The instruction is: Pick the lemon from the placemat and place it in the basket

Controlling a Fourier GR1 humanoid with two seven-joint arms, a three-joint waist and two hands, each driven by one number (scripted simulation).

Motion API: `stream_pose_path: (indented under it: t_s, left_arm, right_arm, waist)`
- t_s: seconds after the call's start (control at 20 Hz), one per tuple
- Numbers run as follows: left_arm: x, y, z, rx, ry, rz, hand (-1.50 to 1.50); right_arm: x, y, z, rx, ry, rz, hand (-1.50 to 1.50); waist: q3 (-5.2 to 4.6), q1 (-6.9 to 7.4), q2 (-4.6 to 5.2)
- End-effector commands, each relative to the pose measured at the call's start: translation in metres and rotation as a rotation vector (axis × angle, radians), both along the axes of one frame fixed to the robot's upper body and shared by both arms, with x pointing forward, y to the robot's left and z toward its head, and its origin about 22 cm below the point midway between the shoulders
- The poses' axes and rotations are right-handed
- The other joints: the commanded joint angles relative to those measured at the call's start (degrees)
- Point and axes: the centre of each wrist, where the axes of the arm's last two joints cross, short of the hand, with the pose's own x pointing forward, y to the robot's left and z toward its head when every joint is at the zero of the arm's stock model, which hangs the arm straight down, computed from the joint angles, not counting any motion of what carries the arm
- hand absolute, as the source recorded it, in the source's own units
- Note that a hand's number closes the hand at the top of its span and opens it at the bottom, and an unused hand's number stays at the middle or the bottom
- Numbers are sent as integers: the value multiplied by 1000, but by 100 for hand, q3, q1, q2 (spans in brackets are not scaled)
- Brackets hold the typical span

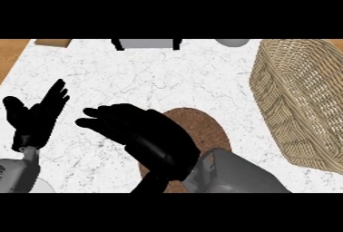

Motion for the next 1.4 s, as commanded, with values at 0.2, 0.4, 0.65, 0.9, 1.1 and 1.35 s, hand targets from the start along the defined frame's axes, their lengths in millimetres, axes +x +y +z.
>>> stream_pose_path:
  t_s: [0.2, 0.4, 0.65, 0.9, 1.1, 1.35]
  left_arm:
    - [8, 5, 3, 12, 5, 15, 0]
    - [2, 0, 8, -2, -11, -25, 0]
    - [4, 1, 7, -13, -5, -18, 0]
    - [-8, 7, -1, 1, -15, -11, 0]
    - [2, -2, -4, -2, -18, -10, 0]
    - [1, 1, 18, -10, -16, -21, 0]
  right_arm:
    - [23, -15, 89, -393, -143, -361, -150]
    - [22, -23, 126, -539, -65, -318, -150]
    - [34, -59, 145, -632, 65, -192, -150]
    - [29, -102, 133, -578, 154, -155, -150]
    - [18, -135, 109, -487, 182, -151, -150]
    - [10, -147, 90, -349, 163, -175, -150]
  waist:
    - [4, -76, 17]
    - [13, 37, 23]
    - [19, 22, 37]
    - [22, 34, 45]
    - [23, 27, 66]
    - [24, 89, 75]
